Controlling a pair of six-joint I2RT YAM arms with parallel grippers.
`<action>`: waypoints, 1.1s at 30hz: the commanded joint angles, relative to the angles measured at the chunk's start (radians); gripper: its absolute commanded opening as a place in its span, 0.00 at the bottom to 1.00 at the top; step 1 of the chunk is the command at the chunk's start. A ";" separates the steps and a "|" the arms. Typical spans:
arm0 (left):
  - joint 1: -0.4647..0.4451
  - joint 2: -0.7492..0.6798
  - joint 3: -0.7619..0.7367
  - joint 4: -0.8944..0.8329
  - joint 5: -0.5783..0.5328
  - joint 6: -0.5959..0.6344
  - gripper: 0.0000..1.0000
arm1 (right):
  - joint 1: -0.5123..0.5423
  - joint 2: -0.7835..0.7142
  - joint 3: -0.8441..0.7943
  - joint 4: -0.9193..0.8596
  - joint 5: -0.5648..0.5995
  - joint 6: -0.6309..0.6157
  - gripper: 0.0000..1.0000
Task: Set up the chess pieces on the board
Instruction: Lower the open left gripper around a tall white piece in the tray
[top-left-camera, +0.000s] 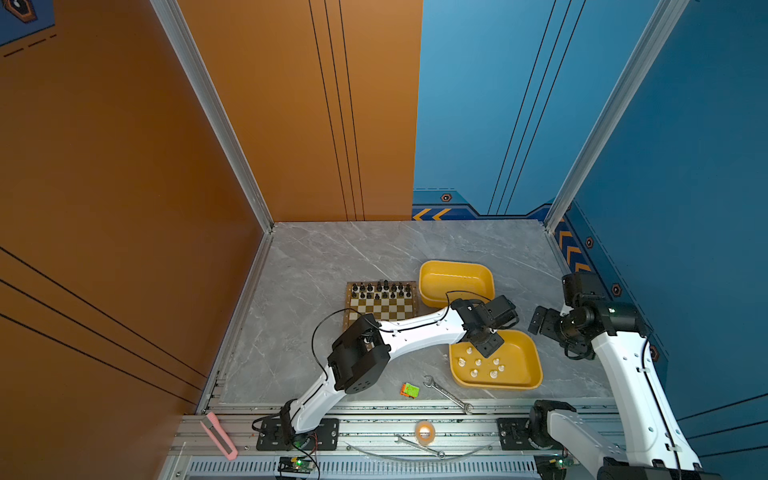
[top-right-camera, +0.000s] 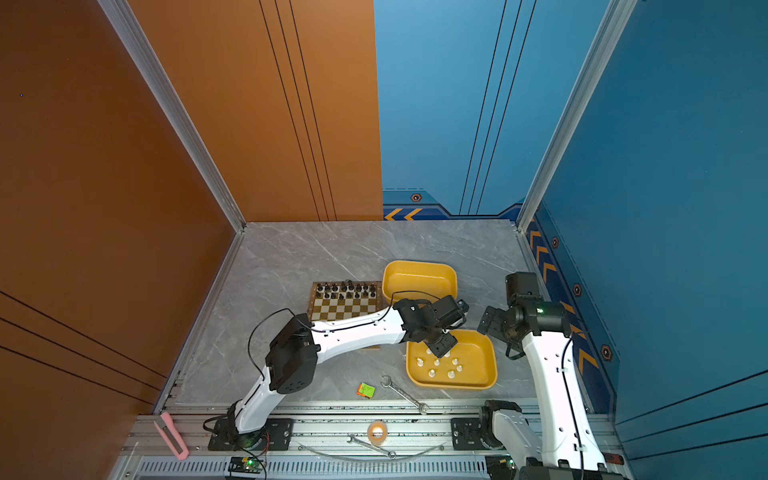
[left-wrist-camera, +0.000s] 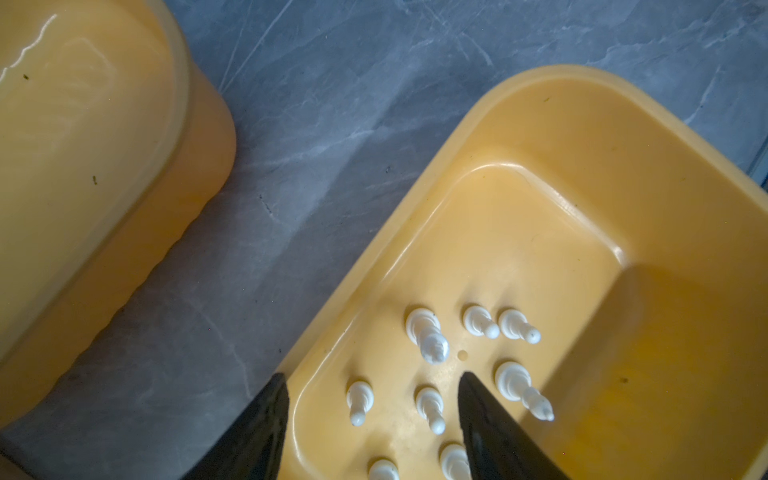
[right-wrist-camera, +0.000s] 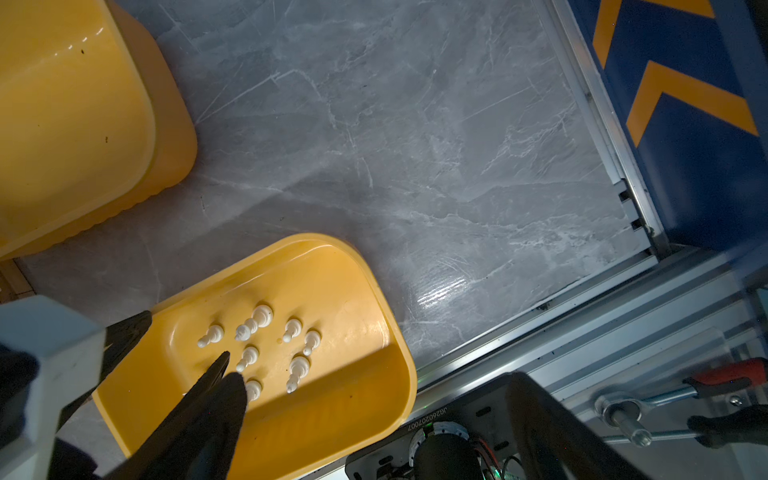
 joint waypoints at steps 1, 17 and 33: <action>-0.018 0.004 0.001 -0.025 0.028 0.004 0.65 | -0.006 -0.004 -0.009 -0.040 0.002 0.007 1.00; -0.024 0.033 0.026 -0.031 0.059 0.014 0.62 | -0.007 -0.007 -0.004 -0.044 0.001 0.008 1.00; -0.023 0.046 0.034 -0.037 0.069 0.009 0.58 | -0.009 -0.015 -0.008 -0.044 0.001 0.005 1.00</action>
